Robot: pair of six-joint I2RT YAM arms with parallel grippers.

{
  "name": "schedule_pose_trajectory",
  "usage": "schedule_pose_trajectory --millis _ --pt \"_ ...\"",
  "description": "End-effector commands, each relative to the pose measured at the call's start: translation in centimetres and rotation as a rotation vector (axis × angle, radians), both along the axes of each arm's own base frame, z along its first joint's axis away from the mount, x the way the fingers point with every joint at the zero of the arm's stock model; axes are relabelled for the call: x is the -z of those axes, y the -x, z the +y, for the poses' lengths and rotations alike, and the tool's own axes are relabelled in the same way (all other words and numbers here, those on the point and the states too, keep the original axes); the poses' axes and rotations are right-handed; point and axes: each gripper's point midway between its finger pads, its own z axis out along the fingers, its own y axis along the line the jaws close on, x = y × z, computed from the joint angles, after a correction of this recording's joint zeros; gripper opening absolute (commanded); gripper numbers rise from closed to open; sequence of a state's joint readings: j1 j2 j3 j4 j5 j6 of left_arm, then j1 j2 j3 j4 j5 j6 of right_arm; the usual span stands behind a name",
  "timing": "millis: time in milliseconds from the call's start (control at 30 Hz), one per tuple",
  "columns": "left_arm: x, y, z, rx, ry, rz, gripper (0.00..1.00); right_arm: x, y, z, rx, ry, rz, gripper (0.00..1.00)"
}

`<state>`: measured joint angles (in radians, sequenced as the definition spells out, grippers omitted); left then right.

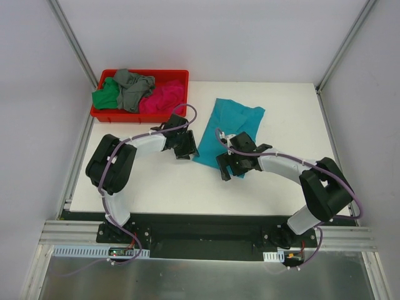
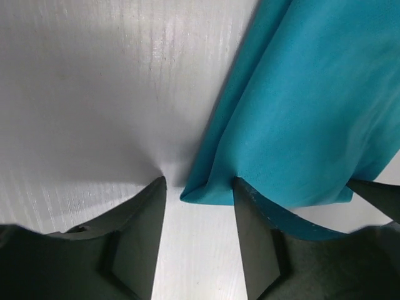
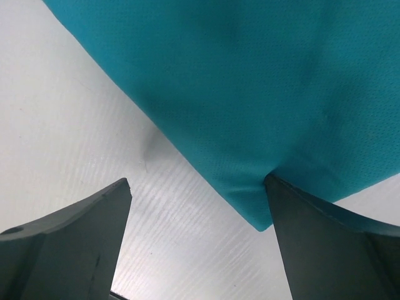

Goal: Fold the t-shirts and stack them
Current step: Fold the folded rectangular tshirt in 1/3 of the way, then grab one side of the 2/3 rectangular tshirt with both arms

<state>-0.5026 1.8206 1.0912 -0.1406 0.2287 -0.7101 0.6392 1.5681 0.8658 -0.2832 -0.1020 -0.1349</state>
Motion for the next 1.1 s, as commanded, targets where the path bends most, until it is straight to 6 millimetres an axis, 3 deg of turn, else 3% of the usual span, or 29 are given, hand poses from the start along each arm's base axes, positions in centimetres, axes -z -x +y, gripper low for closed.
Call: schedule_pose_trajectory --millis 0,233,500,600,700,767,833,967,1067 --pt "0.8 -0.4 -0.2 -0.009 -0.007 0.023 0.43 0.9 0.2 -1.5 0.037 0.081 0.015 0.91" --pt "1.9 0.4 -0.8 0.014 -0.004 0.060 0.26 0.4 0.0 -1.5 0.019 0.089 -0.009 0.91" --pt "1.8 1.6 -2.3 0.051 0.005 0.067 0.35 -0.9 -0.5 -2.1 0.042 0.110 -0.063 0.91" --pt "1.9 1.6 -2.4 0.052 -0.010 0.059 0.34 -1.1 -0.4 -2.3 0.050 0.114 -0.065 0.91" --pt "2.4 2.0 -2.6 0.053 -0.027 0.063 0.26 -1.3 -0.5 -2.4 0.058 0.114 -0.073 0.91" --pt "2.9 2.3 -2.6 0.057 -0.051 0.061 0.16 -1.4 -0.5 -2.5 0.058 0.115 -0.076 0.91" --pt "3.5 2.6 -2.3 0.057 -0.080 0.062 0.00 -1.7 -0.4 -2.5 0.043 0.113 -0.085 0.91" --pt "3.8 2.9 -0.8 0.032 -0.139 0.038 0.00 -2.7 0.0 -1.9 -0.018 0.073 -0.116 0.91" --pt "3.3 3.3 0.4 0.015 -0.167 0.015 0.00 -3.3 0.3 -2.5 -0.031 0.144 -0.127 0.88"
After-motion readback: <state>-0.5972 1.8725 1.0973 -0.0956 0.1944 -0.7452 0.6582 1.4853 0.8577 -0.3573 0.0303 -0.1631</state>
